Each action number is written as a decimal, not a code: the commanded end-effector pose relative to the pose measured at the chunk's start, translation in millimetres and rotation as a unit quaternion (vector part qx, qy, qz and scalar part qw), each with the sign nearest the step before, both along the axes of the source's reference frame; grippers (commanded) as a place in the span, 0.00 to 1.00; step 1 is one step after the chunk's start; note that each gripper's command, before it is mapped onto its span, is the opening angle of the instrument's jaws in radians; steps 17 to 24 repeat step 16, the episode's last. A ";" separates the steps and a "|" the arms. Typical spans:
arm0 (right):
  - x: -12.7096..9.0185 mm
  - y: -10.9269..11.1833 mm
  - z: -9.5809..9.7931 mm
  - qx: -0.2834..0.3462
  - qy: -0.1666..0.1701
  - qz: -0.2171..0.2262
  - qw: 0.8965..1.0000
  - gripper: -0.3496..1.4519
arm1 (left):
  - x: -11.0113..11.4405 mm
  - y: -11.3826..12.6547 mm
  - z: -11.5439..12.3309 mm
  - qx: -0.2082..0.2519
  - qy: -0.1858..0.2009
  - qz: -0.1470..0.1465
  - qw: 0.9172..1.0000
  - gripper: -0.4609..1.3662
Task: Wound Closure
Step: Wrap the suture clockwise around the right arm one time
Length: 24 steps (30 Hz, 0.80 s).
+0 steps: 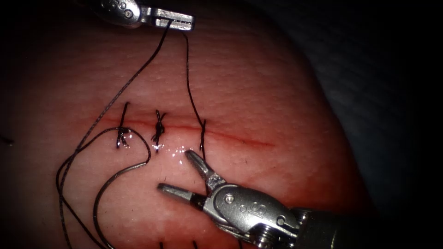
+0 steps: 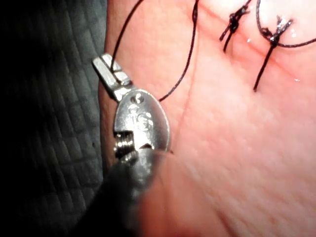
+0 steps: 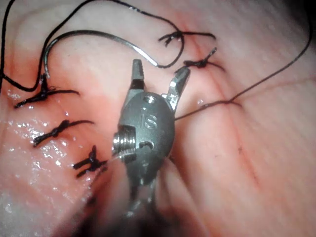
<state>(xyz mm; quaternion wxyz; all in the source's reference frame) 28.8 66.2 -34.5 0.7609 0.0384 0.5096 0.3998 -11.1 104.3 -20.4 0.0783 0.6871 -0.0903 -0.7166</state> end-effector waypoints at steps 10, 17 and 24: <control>-1.1 1.5 0.8 0.002 0.004 -0.008 1.000 0.60 | -0.2 -0.6 -0.1 -0.002 0.001 0.002 1.000 0.06; -1.1 1.3 0.7 0.001 0.004 -0.008 1.000 0.60 | -0.2 -0.7 -0.1 -0.003 0.000 0.003 1.000 0.06; -1.1 1.3 0.7 0.001 0.004 -0.008 1.000 0.60 | -0.2 -0.7 -0.1 -0.003 0.000 0.003 1.000 0.06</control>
